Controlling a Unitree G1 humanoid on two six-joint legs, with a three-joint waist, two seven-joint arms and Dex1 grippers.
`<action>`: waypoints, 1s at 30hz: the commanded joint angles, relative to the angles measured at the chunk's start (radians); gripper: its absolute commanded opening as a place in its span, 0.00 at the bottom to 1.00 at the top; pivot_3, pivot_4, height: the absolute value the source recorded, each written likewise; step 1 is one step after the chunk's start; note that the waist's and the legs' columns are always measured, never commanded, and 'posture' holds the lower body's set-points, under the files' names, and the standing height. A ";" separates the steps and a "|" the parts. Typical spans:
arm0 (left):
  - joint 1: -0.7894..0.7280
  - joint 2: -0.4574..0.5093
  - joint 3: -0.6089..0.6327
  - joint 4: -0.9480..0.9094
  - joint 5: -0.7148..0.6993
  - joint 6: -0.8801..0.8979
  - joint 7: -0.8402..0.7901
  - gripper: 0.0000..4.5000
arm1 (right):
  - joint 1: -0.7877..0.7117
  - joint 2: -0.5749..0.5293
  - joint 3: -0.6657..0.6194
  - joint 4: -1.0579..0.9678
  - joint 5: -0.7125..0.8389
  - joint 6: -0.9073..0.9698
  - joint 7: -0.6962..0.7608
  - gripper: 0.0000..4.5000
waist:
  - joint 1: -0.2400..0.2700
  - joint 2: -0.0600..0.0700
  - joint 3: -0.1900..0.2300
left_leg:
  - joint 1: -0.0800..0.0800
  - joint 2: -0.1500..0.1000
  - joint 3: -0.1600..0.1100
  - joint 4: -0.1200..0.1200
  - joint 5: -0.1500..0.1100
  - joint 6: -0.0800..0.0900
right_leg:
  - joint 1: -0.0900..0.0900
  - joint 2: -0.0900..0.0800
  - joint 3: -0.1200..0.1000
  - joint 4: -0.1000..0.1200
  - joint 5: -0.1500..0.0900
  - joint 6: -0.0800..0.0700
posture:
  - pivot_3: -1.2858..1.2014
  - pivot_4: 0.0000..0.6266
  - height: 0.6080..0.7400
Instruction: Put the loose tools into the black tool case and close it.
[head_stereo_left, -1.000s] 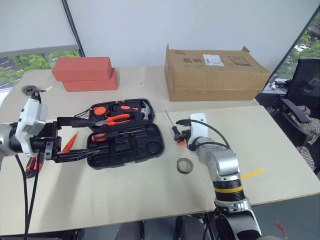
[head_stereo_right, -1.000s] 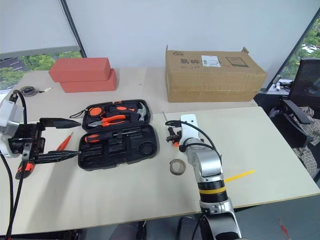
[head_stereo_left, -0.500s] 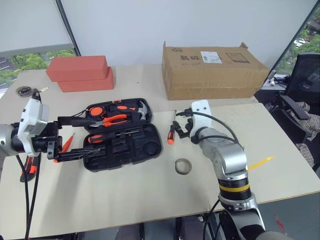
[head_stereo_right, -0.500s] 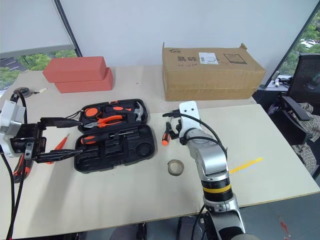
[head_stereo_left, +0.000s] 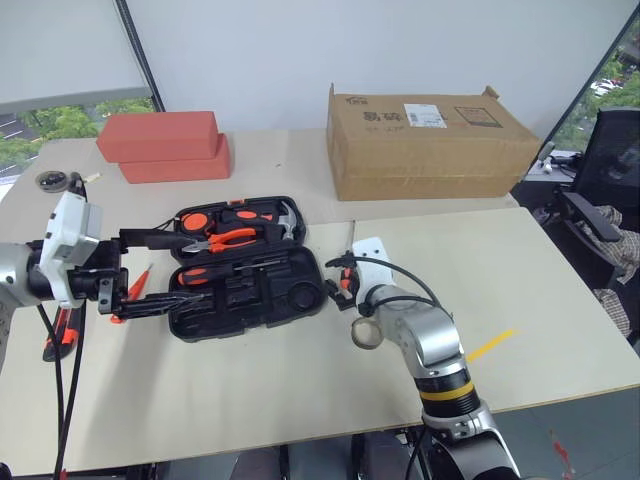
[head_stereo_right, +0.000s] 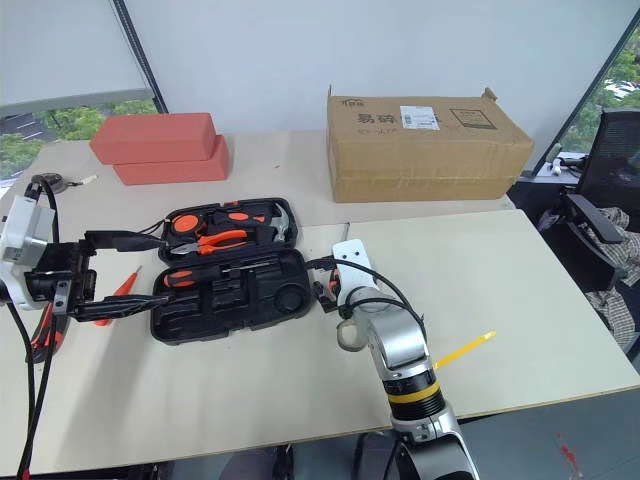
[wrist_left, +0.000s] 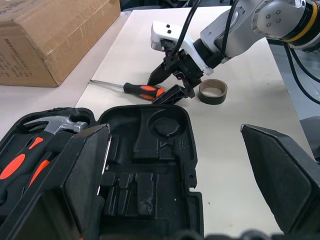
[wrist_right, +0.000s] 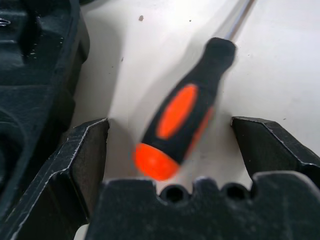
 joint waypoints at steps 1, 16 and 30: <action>-0.017 0.004 0.007 -0.009 -0.003 -0.009 0.006 1.00 | 0.011 -0.012 -0.007 0.004 -0.020 -0.030 -0.006 0.70 | 0.001 0.000 0.000 | 0.000 0.000 0.000 0.000 0.000 0.000 | 0.000 0.000 0.000 0.000 0.000 0.000 | 0.52 0.24 0.80; 0.096 -0.018 0.111 -0.034 -0.006 0.008 0.094 1.00 | -0.075 -0.117 -0.141 0.085 0.008 -0.333 0.080 0.20 | -0.001 0.000 0.000 | 0.000 0.000 0.001 0.000 0.000 0.000 | -0.001 0.000 0.001 0.000 0.000 0.000 | 0.52 0.24 0.80; 0.376 -0.049 0.338 -0.087 0.030 0.024 0.150 1.00 | -0.458 -0.251 0.058 0.792 0.060 -1.232 1.060 0.20 | -0.029 0.000 0.002 | 0.003 0.001 0.001 0.000 0.000 0.000 | 0.002 0.001 0.001 0.000 0.002 -0.003 | 0.52 0.24 0.80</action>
